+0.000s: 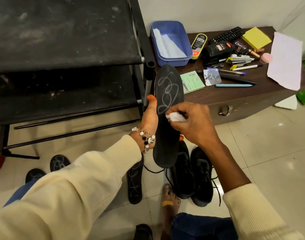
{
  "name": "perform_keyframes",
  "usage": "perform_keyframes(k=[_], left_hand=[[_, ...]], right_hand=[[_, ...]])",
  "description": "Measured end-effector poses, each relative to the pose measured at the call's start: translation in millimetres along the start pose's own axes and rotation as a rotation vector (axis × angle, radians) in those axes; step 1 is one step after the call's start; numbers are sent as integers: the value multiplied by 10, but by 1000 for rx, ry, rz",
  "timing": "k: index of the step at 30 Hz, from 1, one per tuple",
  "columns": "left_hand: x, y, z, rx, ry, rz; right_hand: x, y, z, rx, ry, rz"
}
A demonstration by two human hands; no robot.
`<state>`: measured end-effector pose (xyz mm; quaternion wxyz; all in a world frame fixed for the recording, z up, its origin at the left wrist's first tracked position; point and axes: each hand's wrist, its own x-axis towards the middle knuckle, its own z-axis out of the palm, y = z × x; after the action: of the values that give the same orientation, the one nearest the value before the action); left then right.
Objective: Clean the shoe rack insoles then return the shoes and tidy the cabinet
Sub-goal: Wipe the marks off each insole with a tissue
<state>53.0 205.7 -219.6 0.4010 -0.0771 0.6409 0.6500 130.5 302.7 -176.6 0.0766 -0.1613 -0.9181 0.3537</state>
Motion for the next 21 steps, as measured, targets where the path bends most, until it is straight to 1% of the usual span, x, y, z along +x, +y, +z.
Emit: perform_keyframes(k=[1, 2, 4, 6, 7, 9, 10, 12, 14, 17, 18, 19, 21], left_hand=[[-40, 32, -19, -43, -28, -55], [-62, 62, -38, -130, -65, -127], [-80, 72, -33, -235, -152, -203], [-81, 45, -5, -214, -235, -215], [-85, 42, 2, -209, -249, -208], [-63, 39, -5, -193, -255, -200], [-55, 46, -8, -190, -230, -186], [-46, 67, -29, -159, -164, -166], [-70, 90, -25, -178, -106, -167], [-71, 79, -33, -4, -8, -79], [-59, 75, -30, -14, 0, -73], [-64, 74, -28, -54, 18, -68], [-86, 92, -12, -49, -34, -85]], right_hand=[[-2, 2, -3, 5, -29, -5], [4, 18, -14, -4, -19, 6], [31, 79, -60, -63, 82, 58], [53, 151, -116, -136, 198, 116], [57, 177, -136, -147, 243, 140], [50, 193, -145, -115, 292, 144], [41, 184, -137, -90, 292, 124], [29, 132, -108, -61, 242, 70], [19, 44, -74, -70, 146, 1], [1, -63, -39, -99, -33, -121], [-3, -74, -43, -107, -68, -145], [-1, -68, -59, -112, -73, -150], [17, -12, -111, -154, -15, -97]])
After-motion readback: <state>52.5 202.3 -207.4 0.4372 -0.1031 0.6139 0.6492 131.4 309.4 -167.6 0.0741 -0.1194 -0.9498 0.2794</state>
